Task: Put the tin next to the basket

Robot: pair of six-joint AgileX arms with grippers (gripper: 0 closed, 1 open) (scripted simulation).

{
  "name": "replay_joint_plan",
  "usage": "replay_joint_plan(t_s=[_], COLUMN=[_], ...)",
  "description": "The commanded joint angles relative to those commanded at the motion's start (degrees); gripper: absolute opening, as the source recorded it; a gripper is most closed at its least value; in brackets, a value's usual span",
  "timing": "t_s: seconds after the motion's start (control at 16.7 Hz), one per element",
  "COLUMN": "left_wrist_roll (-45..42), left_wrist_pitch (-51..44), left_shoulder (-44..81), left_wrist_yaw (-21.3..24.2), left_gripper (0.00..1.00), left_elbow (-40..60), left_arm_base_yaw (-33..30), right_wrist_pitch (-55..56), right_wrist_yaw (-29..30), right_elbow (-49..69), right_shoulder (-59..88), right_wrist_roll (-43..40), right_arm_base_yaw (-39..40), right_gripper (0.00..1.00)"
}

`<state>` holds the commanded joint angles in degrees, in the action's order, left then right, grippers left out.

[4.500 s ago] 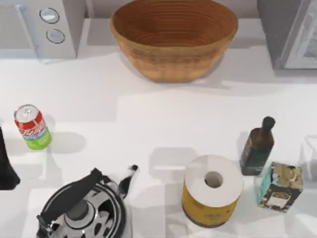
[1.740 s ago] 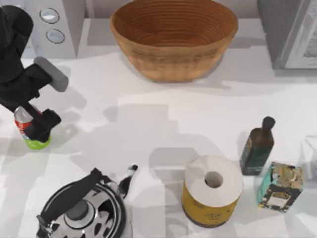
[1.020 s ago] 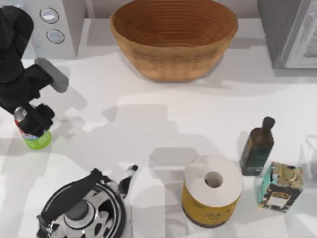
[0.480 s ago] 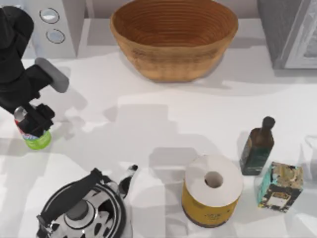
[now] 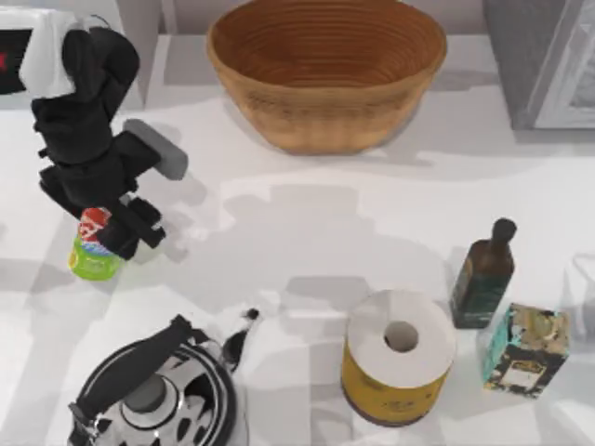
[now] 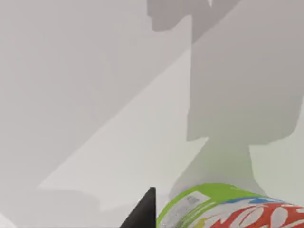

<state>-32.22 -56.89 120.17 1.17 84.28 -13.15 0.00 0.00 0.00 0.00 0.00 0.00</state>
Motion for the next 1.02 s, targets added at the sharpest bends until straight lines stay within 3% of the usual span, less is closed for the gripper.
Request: replay_joint_plan(t_s=[0.18, 0.54, 0.78, 1.02], left_wrist_roll=[12.81, 46.41, 63.26, 70.59], left_wrist_pitch=[-0.91, -8.3, -15.69, -20.91], left_shoulder=[6.42, 16.91, 19.69, 20.16], left_wrist_yaw=[0.82, 1.26, 0.43, -0.68], left_gripper=[0.0, 0.0, 0.0, 0.0], left_elbow=[5.19, 22.23, 35.03, 43.57], left_arm_base_yaw=[-8.53, -23.12, -27.45, -27.74], right_wrist_pitch=[0.0, 0.0, 0.0, 0.0], right_wrist_yaw=[0.0, 0.0, 0.0, 0.0], right_elbow=[0.0, 0.0, 0.0, 0.0], right_shoulder=[0.0, 0.0, 0.0, 0.0], right_wrist_roll=[0.0, 0.0, 0.0, 0.0], right_arm_base_yaw=[0.0, 0.0, 0.0, 0.0], right_gripper=[1.0, 1.0, 1.0, 1.0])
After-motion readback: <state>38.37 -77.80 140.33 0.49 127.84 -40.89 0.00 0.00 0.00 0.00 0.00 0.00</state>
